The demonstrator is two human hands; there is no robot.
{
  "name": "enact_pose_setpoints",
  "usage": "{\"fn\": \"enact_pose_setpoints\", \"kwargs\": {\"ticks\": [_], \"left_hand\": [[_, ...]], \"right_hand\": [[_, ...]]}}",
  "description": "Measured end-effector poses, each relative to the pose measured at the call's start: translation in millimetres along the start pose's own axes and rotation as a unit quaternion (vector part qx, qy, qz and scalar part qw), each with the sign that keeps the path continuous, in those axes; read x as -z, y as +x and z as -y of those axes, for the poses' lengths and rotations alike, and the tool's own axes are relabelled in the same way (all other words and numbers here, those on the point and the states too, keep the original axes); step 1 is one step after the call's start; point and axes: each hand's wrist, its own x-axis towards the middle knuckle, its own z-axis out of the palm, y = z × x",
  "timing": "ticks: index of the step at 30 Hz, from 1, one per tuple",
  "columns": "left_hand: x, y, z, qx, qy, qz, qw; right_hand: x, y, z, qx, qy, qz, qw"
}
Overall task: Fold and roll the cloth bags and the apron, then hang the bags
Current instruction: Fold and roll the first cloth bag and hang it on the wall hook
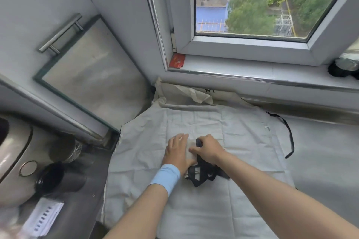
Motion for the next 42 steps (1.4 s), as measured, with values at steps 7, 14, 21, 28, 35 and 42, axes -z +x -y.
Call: {"fn": "enact_pose_setpoints", "kwargs": {"ticks": [7,14,21,28,35,42], "left_hand": [[-7.0,7.8,-7.5,-0.182,0.057,0.008,0.982],[-12.6,6.2,-21.0,-0.158,0.056,0.015,0.986],[-7.7,4.3,-25.6,-0.085,-0.046,0.023,0.995],[-15.0,-1.3,-21.7,-0.065,-0.047,-0.003,0.997],[-11.1,11.4,-33.2,0.117,-0.054,0.033,0.991],[-1.9,24.5,-40.5,0.222,-0.065,0.101,0.967]], "right_hand": [[39.3,-7.5,-20.7,-0.01,-0.153,0.121,0.981],[58.0,-16.0,-51.1,-0.008,-0.112,-0.031,0.993],[17.6,-43.1,-35.7,0.133,-0.2,-0.132,0.962],[5.6,-33.7,-35.3,-0.033,-0.087,-0.046,0.995],[23.5,-38.5,-45.7,-0.099,0.327,-0.035,0.939],[26.3,-40.1,-59.1,-0.096,0.253,-0.036,0.962]]}}
